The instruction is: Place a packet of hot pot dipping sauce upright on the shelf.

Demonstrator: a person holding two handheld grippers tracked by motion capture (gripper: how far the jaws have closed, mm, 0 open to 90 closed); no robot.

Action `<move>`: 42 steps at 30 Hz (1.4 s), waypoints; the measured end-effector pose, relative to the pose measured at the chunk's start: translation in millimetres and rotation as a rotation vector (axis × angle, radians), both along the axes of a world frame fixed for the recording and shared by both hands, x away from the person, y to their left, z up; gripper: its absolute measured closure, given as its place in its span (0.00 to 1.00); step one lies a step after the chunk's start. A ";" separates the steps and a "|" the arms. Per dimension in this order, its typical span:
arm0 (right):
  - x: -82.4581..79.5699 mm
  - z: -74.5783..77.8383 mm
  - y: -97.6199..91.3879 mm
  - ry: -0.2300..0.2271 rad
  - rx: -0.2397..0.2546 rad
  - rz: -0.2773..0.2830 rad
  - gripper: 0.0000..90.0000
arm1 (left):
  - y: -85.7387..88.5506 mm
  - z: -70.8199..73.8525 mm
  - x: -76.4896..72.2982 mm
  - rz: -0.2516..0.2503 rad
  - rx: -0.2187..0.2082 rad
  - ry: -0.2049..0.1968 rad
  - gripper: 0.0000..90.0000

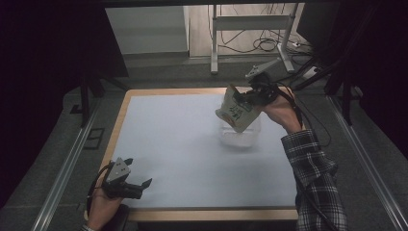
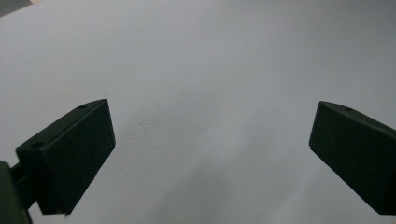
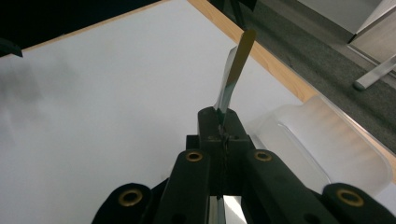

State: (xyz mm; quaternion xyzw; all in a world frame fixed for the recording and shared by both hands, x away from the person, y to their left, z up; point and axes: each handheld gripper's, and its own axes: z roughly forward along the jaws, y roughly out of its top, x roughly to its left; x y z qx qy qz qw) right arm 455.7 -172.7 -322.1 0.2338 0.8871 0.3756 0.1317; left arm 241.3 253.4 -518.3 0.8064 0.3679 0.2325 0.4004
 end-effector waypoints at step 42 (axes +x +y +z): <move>-1.7 -61.6 1.7 0.099 -0.040 0.004 0.81 | -1.5 -1.1 0.4 -0.010 0.005 0.006 0.00</move>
